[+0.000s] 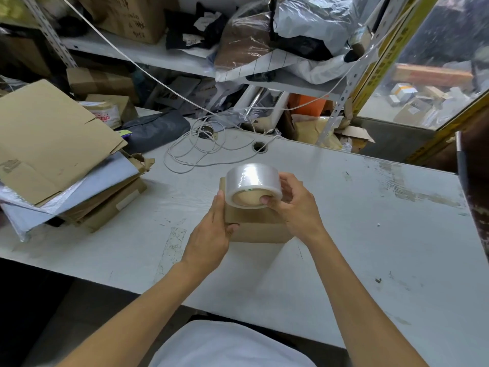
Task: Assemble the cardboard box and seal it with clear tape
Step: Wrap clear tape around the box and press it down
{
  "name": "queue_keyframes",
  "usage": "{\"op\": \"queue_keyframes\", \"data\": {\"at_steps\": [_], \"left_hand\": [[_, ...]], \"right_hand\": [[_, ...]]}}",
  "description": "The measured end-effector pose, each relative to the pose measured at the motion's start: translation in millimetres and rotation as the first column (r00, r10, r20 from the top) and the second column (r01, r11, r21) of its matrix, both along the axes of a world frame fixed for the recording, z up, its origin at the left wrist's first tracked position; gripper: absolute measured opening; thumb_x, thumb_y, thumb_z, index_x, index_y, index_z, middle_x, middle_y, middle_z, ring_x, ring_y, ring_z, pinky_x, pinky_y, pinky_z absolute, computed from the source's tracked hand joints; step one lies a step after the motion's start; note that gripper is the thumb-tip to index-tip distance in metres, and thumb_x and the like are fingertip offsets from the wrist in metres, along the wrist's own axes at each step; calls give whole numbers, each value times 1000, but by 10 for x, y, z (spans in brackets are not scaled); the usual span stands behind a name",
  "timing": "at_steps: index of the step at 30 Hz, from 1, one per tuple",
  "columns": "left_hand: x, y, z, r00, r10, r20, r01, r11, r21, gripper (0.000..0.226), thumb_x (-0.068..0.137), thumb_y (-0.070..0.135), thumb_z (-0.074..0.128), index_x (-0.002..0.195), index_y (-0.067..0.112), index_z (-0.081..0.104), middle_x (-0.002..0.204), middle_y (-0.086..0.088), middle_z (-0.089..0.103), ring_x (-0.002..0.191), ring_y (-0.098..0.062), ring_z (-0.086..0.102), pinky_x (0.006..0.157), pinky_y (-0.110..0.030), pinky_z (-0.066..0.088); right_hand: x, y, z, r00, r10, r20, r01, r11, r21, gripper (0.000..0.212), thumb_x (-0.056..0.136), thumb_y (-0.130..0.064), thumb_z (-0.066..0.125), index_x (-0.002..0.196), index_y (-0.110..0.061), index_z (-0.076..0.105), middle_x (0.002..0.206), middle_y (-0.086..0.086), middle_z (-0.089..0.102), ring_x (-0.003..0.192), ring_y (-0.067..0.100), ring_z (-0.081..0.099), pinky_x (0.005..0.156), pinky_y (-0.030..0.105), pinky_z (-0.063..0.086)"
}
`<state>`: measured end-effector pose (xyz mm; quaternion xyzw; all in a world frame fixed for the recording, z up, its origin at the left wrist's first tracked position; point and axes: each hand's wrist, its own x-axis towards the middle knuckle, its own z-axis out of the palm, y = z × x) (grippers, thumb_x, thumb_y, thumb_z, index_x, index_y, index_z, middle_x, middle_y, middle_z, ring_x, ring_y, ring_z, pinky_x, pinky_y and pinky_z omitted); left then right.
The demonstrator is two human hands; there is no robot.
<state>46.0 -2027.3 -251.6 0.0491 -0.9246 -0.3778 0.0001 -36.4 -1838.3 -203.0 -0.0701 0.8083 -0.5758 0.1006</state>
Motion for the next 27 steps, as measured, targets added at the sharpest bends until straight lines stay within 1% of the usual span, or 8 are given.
{"op": "queue_keyframes", "data": {"at_steps": [3,7,10,14,18,21,25,27], "left_hand": [[-5,-3,68,1000,-6,12,6,1000,16,81,98,29,55,158,29,1,161,5,30,136,-22,45,97,-34,45],[-38,-43,144,999,-20,32,20,1000,4,75,94,28,61,155,34,17,146,8,49,122,-23,57,92,-39,51],[-56,-45,134,999,-32,38,34,999,-30,65,95,31,58,152,30,24,143,8,51,111,-27,62,83,-41,54],[-42,-28,101,997,-50,58,57,990,-126,78,96,30,58,158,25,10,158,-2,37,127,-29,54,91,-43,53],[-52,2,114,995,-45,88,59,984,-169,81,97,34,55,158,23,3,163,-5,26,138,-28,44,101,-43,47],[-78,2,151,993,-40,111,59,982,-181,80,98,36,53,158,25,1,163,-5,25,140,-28,41,105,-43,43],[-89,8,220,991,-70,113,89,980,-176,84,96,38,57,158,20,5,164,-6,22,146,-24,33,112,-36,35],[-124,43,286,992,-65,111,89,970,-227,90,91,50,59,158,14,11,166,-9,7,149,-26,25,114,-33,31]], "right_hand": [[-3,4,27,1000,-10,-6,10,1000,15,52,74,-29,86,119,-34,60,106,-26,64,102,-12,61,84,15,52],[-17,9,42,1000,-9,2,9,1000,28,54,72,-29,87,119,-31,61,104,-25,65,101,-10,62,90,25,54],[-26,13,82,998,39,-43,-34,994,109,53,74,-35,85,121,-28,61,105,-23,65,104,-3,63,93,30,53],[-101,251,115,988,62,-143,-32,979,202,49,79,-41,78,122,-25,60,111,-11,67,105,12,62,85,28,52],[-159,474,107,984,42,-171,-3,975,224,42,81,-30,77,118,-29,57,110,-13,63,102,8,58,86,28,52],[-224,530,94,979,-4,-203,52,971,232,44,81,-17,77,117,-27,55,111,-13,59,100,1,53,84,28,53],[-265,564,81,982,-6,-187,48,974,220,46,82,-12,75,120,-25,52,116,-8,57,108,6,50,86,30,52],[-225,544,55,978,-26,-209,72,974,217,48,83,-11,75,123,-23,51,117,-9,55,108,6,49,85,28,51]]}}
